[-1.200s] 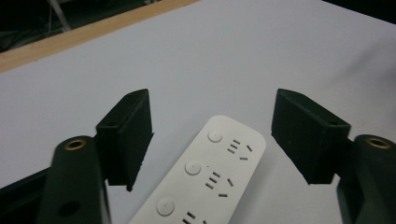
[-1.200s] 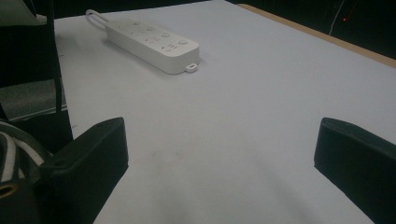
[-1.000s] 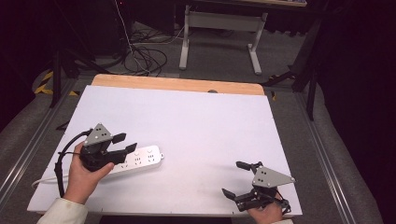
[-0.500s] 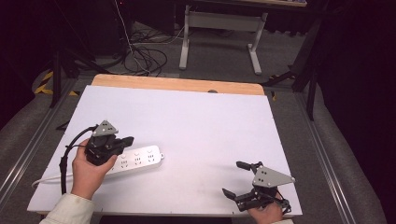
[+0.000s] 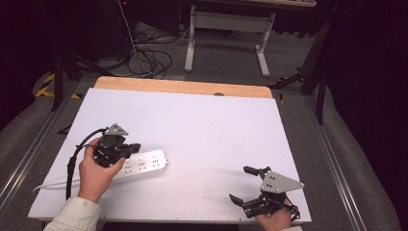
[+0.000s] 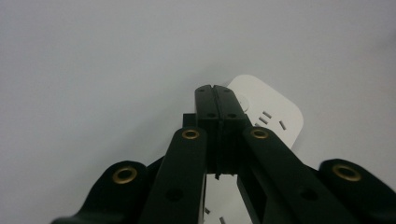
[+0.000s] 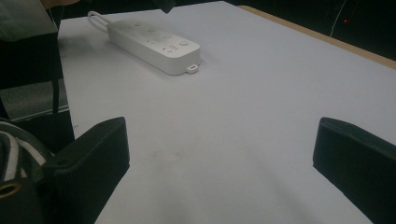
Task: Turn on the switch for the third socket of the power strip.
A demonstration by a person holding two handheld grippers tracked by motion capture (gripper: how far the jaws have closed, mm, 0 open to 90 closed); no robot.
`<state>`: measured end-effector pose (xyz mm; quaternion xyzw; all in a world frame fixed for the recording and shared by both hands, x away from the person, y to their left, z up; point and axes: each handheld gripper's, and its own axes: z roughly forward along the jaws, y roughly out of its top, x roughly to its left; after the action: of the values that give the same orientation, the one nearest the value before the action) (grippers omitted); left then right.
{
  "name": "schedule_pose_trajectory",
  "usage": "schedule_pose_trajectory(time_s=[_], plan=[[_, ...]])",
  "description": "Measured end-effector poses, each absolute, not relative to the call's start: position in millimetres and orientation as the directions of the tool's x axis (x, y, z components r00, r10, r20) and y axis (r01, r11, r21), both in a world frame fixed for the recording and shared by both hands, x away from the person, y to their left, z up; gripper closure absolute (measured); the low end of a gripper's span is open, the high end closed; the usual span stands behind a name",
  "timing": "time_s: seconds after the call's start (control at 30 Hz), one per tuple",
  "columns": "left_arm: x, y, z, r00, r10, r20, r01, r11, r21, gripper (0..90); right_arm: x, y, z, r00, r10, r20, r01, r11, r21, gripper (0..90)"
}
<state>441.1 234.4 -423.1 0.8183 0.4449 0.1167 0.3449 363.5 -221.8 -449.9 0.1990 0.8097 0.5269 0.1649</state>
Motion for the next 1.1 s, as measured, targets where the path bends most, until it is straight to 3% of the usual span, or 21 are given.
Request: schedule_pose_trajectory(time_s=[0.2,0.43,1.1], plan=[[443.1,228.4,-427.3,0.584,0.805,-0.101,0.660,-0.399,0.637,90.0,363.9,-222.1,-450.1,-0.867,0.496,-0.052,0.154,0.365,0.918,4.2],[443.0,219.4,-431.0,0.597,0.802,-0.016,0.650,-0.472,0.596,90.0,363.7,-222.7,-449.9,-0.866,0.498,-0.051,0.153,0.360,0.920,4.2],[447.0,209.4,-439.0,0.612,0.791,0.009,0.665,-0.521,0.534,90.0,363.7,-222.4,-450.2,-0.867,0.496,-0.049,0.155,0.362,0.919,4.2]])
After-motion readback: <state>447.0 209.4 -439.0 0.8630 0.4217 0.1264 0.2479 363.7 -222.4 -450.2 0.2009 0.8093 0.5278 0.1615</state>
